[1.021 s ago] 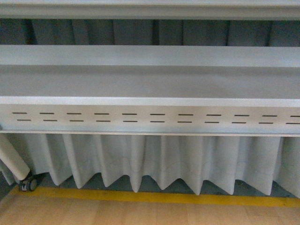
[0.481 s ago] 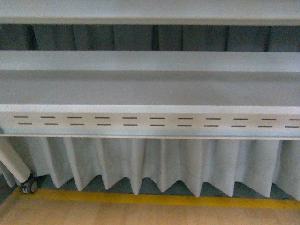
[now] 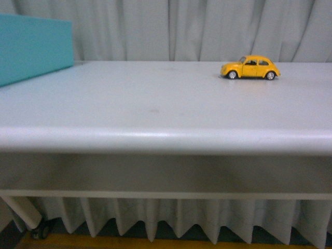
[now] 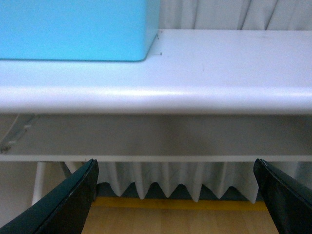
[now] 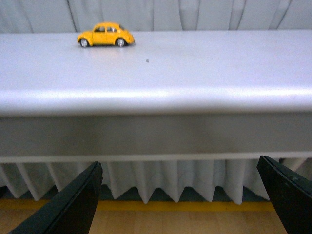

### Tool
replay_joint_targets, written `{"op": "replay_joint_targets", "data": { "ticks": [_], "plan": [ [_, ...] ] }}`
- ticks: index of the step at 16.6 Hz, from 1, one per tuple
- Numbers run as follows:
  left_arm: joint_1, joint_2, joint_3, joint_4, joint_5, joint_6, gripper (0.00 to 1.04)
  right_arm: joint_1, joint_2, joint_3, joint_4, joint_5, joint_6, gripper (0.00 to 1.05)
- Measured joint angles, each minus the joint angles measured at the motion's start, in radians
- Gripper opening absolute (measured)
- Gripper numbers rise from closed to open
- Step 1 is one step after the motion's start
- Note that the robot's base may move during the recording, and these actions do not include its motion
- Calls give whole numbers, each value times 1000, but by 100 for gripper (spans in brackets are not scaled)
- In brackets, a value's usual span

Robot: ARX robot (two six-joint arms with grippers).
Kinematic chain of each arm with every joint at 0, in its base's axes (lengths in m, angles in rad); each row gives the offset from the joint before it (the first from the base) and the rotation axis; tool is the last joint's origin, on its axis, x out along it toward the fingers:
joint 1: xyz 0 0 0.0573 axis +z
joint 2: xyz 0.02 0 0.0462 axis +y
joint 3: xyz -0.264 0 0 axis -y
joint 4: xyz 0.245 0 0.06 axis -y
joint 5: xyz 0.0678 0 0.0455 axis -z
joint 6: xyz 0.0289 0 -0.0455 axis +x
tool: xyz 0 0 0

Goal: Wind up and store yellow beetle toy

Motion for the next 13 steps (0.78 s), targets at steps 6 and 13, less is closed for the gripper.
{"op": "replay_joint_targets", "data": {
  "ticks": [6,13],
  "plan": [
    [0,0,0,-1,0,0,98,0,0,0,1,0,0,98],
    [0,0,0,0,0,0,98,0,0,0,1,0,2,98]
  ]
}}
